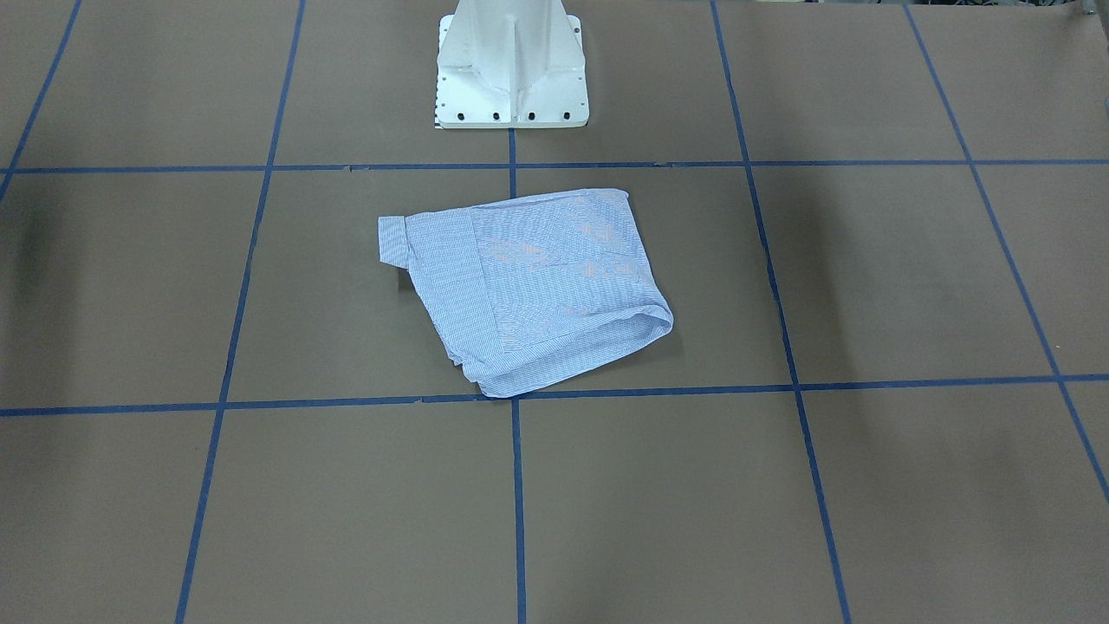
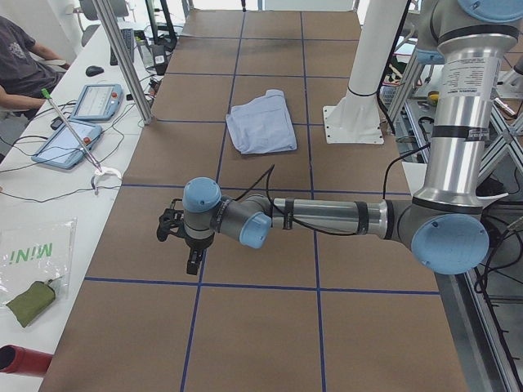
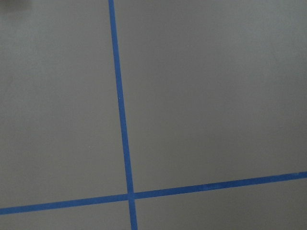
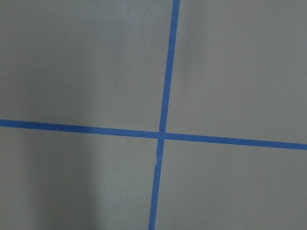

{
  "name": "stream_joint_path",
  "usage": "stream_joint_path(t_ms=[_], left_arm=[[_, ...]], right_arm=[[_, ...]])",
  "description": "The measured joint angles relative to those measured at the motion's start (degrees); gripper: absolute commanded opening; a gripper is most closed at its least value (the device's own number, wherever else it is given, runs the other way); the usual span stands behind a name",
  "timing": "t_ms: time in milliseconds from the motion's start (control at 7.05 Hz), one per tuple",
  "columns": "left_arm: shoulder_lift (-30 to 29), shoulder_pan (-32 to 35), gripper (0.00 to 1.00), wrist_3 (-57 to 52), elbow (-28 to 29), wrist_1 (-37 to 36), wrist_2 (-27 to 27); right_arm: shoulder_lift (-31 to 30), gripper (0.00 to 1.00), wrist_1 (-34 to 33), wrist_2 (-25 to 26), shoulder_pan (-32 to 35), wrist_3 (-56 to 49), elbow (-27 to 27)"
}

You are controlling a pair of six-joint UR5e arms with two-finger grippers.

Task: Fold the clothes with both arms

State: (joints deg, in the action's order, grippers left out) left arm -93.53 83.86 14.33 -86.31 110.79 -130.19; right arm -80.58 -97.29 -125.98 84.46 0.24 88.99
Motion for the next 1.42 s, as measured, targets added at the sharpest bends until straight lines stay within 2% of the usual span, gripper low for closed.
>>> stream_joint_path(t_ms=[284, 567, 709, 993, 1418], left_arm=[[0.1, 0.2, 1.0, -3.1, -2.7, -8.4, 0.3], [0.1, 1.2, 1.0, -12.8, -7.4, -21.9, 0.4], [0.6, 1.8, 1.0, -18.1, -7.9, -25.8, 0.3], [1.9, 2.8, 1.0, -24.3, -6.1, -27.5, -0.2], [2.4, 3.1, 1.0, -25.4, -5.2, -27.5, -0.3]], right_arm=[[-0.4, 1.0, -0.4, 0.3, 0.1, 0.2, 0.1], [-0.6, 1.0, -0.5, 0.2, 0.3, 0.3, 0.0], [-0.6, 1.0, -0.5, 0.1, 0.4, 0.3, 0.0], [-1.0, 1.0, -0.6, -0.8, 1.8, 0.4, 0.0], [-5.8, 1.0, 0.0, -5.6, 4.0, 2.8, 1.9]])
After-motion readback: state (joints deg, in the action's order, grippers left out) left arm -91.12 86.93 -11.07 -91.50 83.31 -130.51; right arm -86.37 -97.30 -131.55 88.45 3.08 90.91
